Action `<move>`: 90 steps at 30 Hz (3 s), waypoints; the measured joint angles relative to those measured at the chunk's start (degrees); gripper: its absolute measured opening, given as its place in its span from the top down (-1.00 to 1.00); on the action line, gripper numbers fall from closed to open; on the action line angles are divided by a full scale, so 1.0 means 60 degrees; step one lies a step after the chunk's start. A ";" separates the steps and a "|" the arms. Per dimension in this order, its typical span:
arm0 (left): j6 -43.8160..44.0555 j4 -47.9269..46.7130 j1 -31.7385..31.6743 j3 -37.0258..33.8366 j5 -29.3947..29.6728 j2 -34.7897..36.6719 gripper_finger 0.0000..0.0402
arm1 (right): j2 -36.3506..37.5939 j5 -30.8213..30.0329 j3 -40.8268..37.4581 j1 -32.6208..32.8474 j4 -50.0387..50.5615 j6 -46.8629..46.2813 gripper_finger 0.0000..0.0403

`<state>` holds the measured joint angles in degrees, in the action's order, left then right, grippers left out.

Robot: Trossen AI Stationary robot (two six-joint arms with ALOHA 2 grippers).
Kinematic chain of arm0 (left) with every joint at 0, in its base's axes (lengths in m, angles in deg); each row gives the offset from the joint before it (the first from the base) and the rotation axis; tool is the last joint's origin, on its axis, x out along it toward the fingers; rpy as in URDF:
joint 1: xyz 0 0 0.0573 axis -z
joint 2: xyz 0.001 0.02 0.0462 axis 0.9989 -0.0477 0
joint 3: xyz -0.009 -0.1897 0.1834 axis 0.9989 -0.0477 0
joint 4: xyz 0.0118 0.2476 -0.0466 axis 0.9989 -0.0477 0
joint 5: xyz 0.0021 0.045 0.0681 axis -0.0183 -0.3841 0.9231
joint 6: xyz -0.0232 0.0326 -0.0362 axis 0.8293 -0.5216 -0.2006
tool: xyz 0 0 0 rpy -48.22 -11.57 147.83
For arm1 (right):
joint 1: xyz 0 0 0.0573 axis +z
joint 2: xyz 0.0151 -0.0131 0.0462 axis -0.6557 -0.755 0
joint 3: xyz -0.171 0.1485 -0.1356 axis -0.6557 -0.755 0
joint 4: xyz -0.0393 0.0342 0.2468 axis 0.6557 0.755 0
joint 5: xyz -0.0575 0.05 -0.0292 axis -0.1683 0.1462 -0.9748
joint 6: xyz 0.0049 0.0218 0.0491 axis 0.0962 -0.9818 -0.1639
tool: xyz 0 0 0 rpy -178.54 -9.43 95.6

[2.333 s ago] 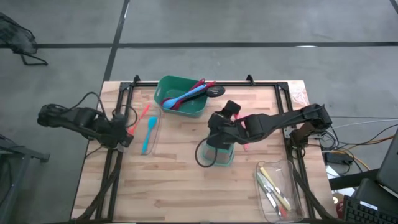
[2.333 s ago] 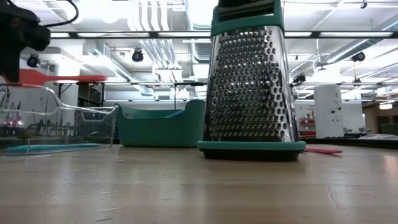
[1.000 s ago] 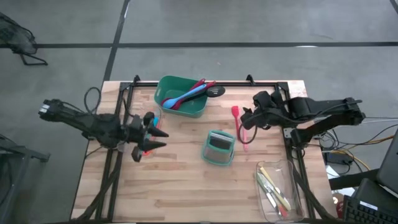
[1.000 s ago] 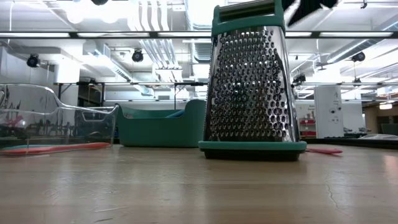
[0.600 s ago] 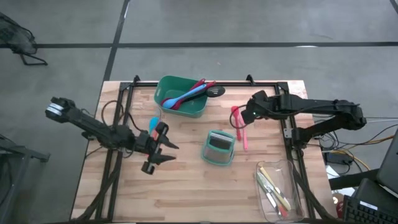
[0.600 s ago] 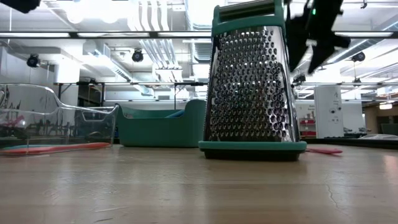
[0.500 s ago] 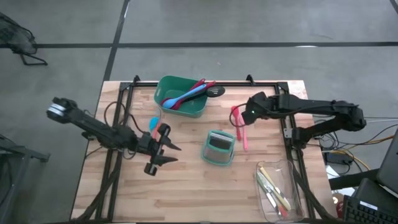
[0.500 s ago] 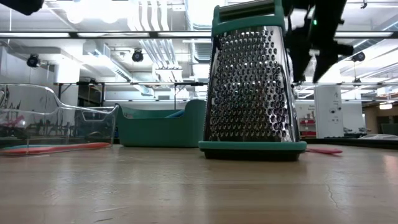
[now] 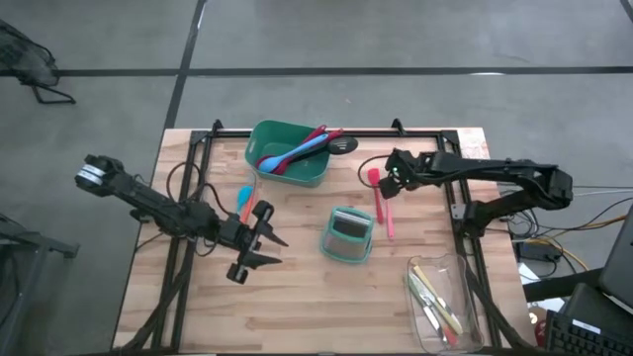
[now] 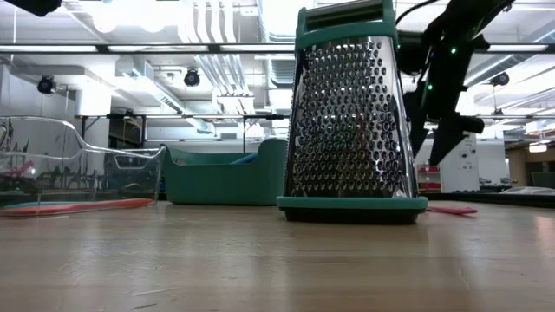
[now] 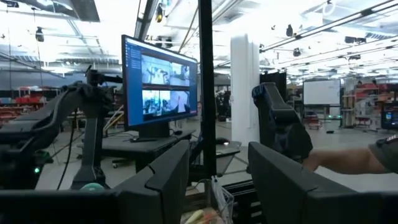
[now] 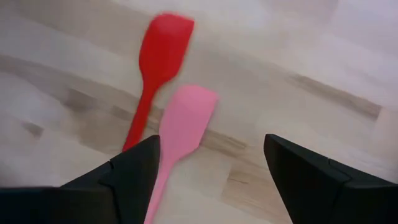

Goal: Pick & Place Kitchen Items
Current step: Put the pink spatula into the top transparent bin

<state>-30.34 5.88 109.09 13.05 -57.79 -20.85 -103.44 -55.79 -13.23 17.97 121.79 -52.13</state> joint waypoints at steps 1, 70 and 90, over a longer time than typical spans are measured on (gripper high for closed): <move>-0.0025 -0.0001 0.0000 0.0000 0.0003 -0.0001 0.14 | -0.0176 0.0017 0.0000 0.0004 -0.0026 0.0035 -0.41; 0.0113 -0.0466 0.0171 -0.0015 -0.0029 0.0010 0.14 | -0.3383 0.0587 0.0839 -0.0291 0.0336 0.1045 0.91; 0.0083 -0.0939 0.0120 -0.0018 0.0858 0.0010 0.14 | 0.2690 0.0433 0.2100 0.0708 -0.0335 0.1754 0.91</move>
<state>-29.84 0.24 109.81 12.94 -52.64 -20.79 -87.30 -53.19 -0.63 22.22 119.77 -41.60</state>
